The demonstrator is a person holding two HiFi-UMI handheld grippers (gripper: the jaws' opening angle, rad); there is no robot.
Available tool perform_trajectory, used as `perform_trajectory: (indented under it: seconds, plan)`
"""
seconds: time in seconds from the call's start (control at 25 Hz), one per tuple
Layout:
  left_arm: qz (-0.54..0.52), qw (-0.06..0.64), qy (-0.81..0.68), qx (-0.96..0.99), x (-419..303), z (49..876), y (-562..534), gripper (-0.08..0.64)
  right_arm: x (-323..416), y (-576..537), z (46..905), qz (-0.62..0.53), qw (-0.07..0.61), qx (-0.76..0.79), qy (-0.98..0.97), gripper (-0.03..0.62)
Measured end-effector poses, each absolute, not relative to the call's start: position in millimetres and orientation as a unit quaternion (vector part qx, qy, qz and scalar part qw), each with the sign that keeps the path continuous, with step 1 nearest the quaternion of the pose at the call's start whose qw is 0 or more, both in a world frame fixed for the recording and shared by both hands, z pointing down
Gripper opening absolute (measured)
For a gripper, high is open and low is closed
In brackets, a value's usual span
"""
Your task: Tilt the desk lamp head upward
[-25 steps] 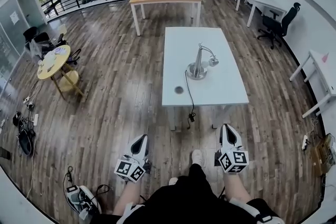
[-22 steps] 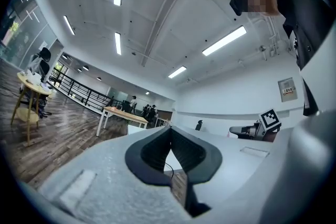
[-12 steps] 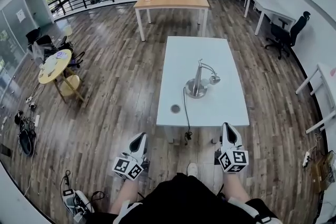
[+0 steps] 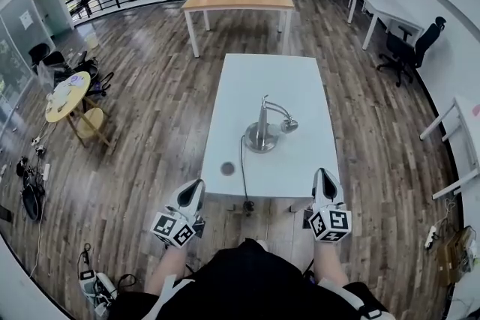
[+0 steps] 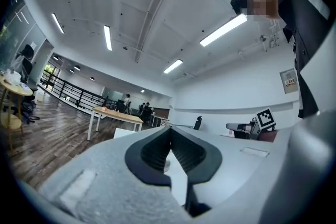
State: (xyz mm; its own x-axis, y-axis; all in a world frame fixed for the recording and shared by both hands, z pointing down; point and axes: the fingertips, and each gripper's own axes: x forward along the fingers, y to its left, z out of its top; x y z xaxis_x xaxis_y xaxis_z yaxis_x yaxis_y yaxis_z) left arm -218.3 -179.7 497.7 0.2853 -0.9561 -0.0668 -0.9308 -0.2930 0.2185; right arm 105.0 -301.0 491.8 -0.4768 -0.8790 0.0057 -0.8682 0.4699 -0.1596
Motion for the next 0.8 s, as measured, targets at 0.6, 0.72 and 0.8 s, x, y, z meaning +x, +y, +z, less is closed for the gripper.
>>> perform_trajectory:
  seconds: [0.6,0.72,0.8]
  plan:
    - [-0.085,0.089,-0.589,0.799,-180,518,-237,-0.002,103,-347,525,-0.113,0.01,-0.468,0.876,0.003]
    - [-0.077,0.1,-0.585,0.801,-188,527,-249,-0.001,97,-353,533,-0.125,0.006,-0.468,0.875,0.003]
    - [-0.075,0.108,-0.58,0.804,-191,538,-263,-0.002,95,-360,539,-0.127,-0.003,-0.47,0.874,0.003]
